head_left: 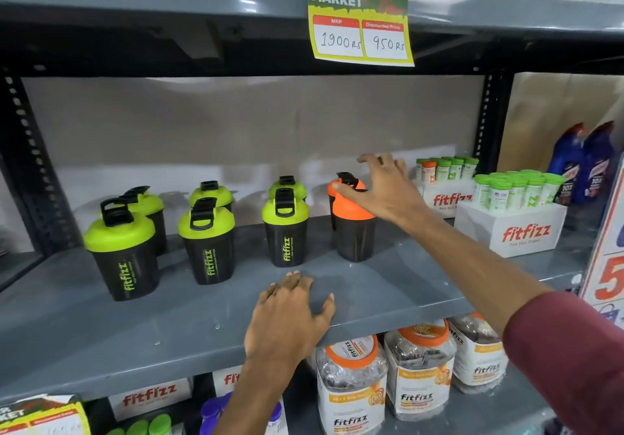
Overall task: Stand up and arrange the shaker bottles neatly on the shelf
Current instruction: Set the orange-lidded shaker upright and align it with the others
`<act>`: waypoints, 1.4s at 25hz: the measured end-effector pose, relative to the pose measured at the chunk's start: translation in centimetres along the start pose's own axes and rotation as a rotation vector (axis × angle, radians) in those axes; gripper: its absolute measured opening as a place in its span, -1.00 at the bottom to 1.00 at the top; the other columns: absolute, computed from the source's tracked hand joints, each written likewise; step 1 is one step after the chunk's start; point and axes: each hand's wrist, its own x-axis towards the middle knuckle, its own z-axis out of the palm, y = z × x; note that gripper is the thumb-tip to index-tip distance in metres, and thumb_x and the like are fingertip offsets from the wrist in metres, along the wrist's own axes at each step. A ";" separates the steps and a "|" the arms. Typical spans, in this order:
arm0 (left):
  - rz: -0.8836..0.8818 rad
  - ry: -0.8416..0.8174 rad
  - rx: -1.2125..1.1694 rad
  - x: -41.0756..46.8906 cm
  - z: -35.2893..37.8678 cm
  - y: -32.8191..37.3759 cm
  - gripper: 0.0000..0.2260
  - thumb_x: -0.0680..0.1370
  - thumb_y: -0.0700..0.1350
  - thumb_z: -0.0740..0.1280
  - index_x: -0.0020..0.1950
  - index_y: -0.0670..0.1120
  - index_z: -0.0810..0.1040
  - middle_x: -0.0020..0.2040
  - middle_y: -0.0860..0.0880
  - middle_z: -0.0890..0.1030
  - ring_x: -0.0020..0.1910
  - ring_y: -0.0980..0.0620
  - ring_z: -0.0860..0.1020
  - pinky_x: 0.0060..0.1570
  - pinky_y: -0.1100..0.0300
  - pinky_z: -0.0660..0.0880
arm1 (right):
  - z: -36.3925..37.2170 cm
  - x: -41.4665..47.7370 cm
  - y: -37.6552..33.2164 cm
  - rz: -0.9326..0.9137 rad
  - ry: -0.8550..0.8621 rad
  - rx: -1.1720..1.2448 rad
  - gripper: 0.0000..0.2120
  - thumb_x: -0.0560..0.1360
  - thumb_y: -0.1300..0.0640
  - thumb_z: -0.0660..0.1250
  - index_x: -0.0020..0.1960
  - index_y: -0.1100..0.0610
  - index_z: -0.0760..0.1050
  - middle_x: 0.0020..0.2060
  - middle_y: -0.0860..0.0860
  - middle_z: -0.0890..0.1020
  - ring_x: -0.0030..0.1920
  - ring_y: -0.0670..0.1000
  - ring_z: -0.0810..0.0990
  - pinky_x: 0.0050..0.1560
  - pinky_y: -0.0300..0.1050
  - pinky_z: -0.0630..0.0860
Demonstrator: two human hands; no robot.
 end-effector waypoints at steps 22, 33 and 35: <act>0.009 0.046 -0.044 0.0 0.2 -0.3 -0.46 0.60 0.29 0.12 0.49 0.03 0.38 0.52 0.03 0.39 0.47 0.01 0.36 0.48 0.07 0.23 | -0.6 2.3 -2.1 -0.209 -0.474 -0.132 -0.85 0.44 0.16 0.43 -0.05 0.04 0.49 0.22 0.05 0.51 0.32 0.11 0.46 0.06 -0.13 0.40; -0.568 0.275 -0.616 7.3 -0.1 -0.6 -0.02 0.25 0.19 0.64 0.43 -0.26 0.24 0.38 -0.20 0.30 0.39 -0.25 0.33 0.35 -0.08 0.34 | 5.9 -6.6 2.1 0.459 0.060 0.687 0.11 0.09 -0.18 0.69 0.43 0.06 0.15 0.38 0.08 0.30 0.42 0.12 0.31 0.42 0.17 0.32; -0.661 0.290 -0.490 8.8 0.7 -0.2 0.02 0.20 0.28 0.62 0.40 -0.26 0.26 0.38 -0.20 0.35 0.40 -0.25 0.34 0.34 -0.11 0.34 | 7.2 -6.8 2.4 0.504 -0.047 0.598 0.17 0.05 -0.19 0.70 0.43 0.09 0.11 0.40 0.13 0.30 0.44 0.20 0.31 0.42 0.23 0.31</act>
